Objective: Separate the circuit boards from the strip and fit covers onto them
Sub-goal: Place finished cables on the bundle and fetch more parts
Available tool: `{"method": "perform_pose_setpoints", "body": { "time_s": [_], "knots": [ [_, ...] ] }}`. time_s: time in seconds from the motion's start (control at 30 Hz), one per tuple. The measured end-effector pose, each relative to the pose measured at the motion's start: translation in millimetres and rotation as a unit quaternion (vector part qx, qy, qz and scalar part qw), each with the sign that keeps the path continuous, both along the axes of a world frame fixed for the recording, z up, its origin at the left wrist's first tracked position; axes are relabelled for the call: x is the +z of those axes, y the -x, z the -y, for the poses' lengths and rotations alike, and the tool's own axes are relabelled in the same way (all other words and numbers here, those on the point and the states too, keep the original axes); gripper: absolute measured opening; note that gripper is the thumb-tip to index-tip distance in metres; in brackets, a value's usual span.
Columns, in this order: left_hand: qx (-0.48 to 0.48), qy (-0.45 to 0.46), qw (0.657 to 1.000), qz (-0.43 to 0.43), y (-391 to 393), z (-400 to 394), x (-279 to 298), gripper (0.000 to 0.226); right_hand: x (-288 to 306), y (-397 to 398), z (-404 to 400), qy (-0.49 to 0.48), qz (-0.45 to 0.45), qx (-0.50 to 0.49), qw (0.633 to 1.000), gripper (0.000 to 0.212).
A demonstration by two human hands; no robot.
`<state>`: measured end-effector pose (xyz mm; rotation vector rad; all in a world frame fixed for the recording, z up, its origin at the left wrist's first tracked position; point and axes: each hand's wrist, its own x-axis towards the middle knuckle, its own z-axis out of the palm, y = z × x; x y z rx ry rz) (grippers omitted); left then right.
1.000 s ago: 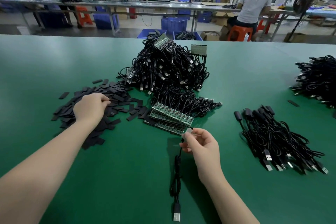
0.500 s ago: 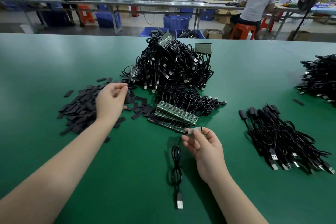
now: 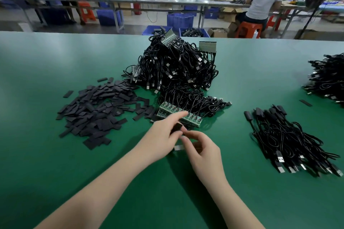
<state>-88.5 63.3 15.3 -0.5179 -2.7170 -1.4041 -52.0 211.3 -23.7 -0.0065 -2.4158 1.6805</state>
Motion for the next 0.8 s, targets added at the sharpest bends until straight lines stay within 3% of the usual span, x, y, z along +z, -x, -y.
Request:
{"method": "perform_pose_setpoints", "body": {
  "time_s": [0.1,0.23,0.43,0.53,0.63,0.8],
  "knots": [
    [-0.023,0.105,0.992,-0.064,-2.8,-1.0,3.4,0.063,7.3,-1.3,-4.1,0.053,0.001,0.006,0.999,0.008],
    [-0.033,0.203,0.976,-0.066,-6.2,-4.7,5.9,0.074,11.6,-1.9,-2.6,0.102,0.018,0.0,0.995,0.004],
    [-0.028,0.227,0.969,-0.093,-17.6,-10.4,-4.8,0.085,11.7,-2.6,-2.4,0.129,0.013,-0.005,0.992,0.016],
    [-0.018,0.176,0.983,-0.058,-17.4,-11.1,-9.2,0.081,10.6,-1.9,-1.7,0.178,0.04,0.011,0.983,0.009],
    [-0.011,0.017,0.999,0.035,-15.0,-8.1,-6.8,0.066,10.9,0.9,-5.1,0.208,0.056,0.004,0.977,0.013],
    [0.019,-0.088,0.987,0.134,-9.2,-0.5,-0.3,0.051,14.3,1.1,-6.3,0.24,0.048,0.027,0.969,0.021]
  ]
}}
